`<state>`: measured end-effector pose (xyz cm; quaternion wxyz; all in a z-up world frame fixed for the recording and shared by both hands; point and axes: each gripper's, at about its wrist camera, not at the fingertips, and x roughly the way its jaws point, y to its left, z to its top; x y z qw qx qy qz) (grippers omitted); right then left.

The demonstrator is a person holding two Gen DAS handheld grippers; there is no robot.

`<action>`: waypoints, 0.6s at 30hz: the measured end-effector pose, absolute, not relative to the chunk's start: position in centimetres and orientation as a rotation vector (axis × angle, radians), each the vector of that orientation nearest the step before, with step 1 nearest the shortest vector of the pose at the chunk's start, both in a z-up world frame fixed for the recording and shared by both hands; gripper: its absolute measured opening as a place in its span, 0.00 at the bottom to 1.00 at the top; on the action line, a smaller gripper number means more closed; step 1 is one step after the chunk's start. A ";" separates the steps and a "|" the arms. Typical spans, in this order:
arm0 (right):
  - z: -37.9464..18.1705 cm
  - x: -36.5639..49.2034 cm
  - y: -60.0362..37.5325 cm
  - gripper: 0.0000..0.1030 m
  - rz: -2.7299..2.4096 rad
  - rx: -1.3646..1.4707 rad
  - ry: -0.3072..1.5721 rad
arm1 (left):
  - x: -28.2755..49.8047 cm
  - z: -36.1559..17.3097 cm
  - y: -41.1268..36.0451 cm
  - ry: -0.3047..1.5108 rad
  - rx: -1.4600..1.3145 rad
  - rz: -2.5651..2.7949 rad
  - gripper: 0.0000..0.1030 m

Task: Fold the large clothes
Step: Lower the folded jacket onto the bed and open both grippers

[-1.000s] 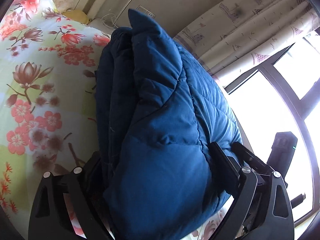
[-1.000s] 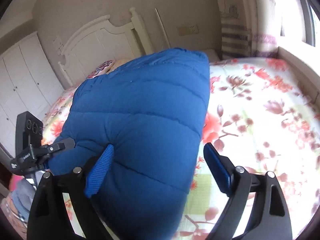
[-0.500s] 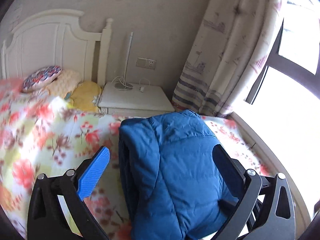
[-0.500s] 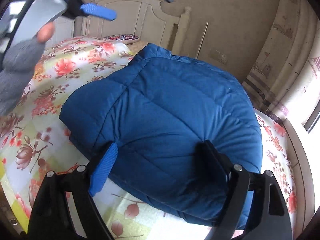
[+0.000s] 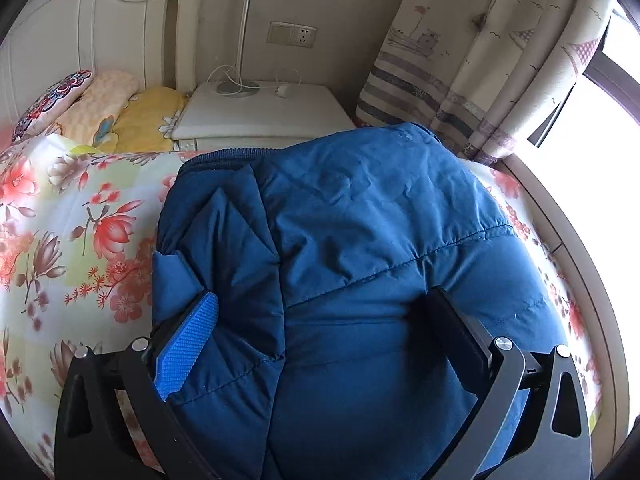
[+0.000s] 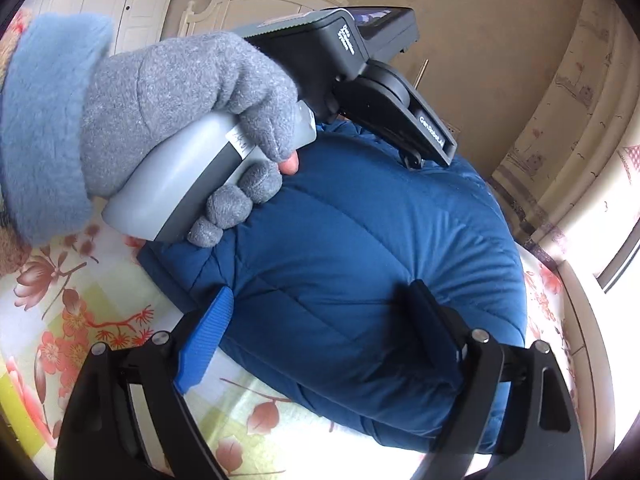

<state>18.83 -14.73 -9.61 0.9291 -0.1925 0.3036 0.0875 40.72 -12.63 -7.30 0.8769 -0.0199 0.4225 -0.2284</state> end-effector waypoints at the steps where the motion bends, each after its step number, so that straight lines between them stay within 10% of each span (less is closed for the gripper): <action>1: -9.1 18.7 -15.1 0.85 0.197 -0.391 0.623 | 40.7 -7.4 -12.6 0.877 -0.044 -0.478 0.96; 10: -0.8 22.0 -25.3 0.78 0.085 -0.039 0.507 | 40.7 -7.9 -11.6 0.856 -0.122 -0.513 0.96; 18: -5.4 29.9 -25.9 0.79 0.111 -0.065 0.807 | 40.2 -8.0 -11.7 0.839 -0.107 -0.490 0.96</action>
